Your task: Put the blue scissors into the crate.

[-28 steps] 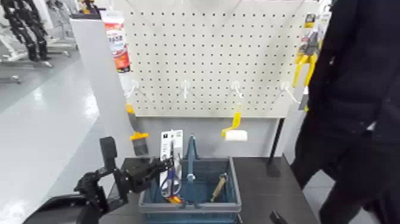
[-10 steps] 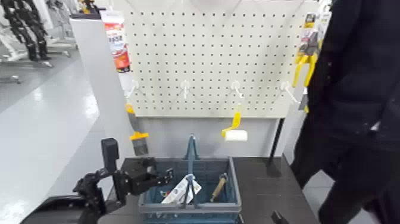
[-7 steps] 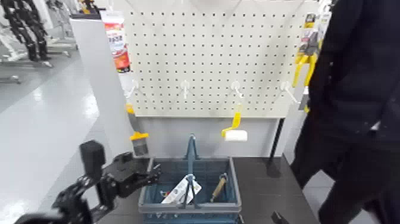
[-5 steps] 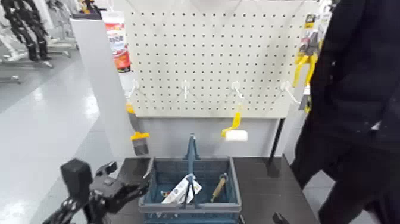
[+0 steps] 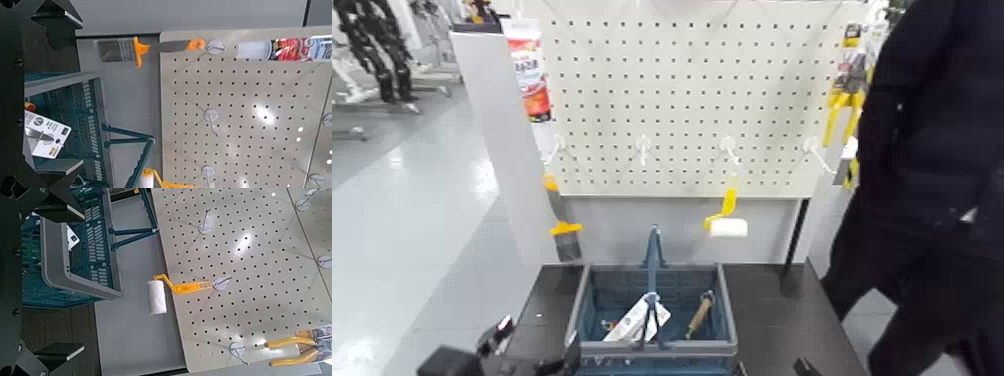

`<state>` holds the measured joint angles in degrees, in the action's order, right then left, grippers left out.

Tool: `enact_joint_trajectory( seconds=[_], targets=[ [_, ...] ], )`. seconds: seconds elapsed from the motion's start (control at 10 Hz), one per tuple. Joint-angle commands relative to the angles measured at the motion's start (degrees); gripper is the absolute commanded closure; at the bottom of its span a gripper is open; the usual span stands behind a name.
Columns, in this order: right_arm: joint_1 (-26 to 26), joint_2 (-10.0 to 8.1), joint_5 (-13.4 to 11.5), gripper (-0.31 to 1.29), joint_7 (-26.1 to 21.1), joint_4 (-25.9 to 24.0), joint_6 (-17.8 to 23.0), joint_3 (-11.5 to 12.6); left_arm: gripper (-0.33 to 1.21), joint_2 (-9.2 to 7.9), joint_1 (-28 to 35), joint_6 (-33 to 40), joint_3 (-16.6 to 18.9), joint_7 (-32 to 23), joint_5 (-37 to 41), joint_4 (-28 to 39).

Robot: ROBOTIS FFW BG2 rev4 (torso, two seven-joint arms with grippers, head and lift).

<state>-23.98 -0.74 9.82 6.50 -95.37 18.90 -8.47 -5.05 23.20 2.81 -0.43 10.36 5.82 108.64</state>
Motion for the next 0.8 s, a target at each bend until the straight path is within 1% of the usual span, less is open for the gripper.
enact_joint_trajectory(
  seconds=[0.1,0.4,0.5,0.8],
  targets=[
    [-0.2,0.03,-0.2,0.14,0.0,-0.3,-0.1,0.2,0.11,-0.92,3.4,6.7,-3.6,-5.9,1.2,-1.4],
    [-0.2,0.03,-0.5,0.14,0.1,-0.4,-0.4,0.2,0.11,-2.59,3.3,7.2,-4.8,-7.0,2.0,-1.6],
    [-0.2,0.03,-0.6,0.14,0.0,-0.5,-0.4,0.3,0.11,-2.86,3.4,7.3,-5.1,-7.7,2.4,-1.6],
    [-0.3,0.12,-0.8,0.14,0.1,-1.0,-1.9,0.4,0.11,-2.95,3.3,7.2,-5.5,-8.2,2.5,-1.9]
  ],
)
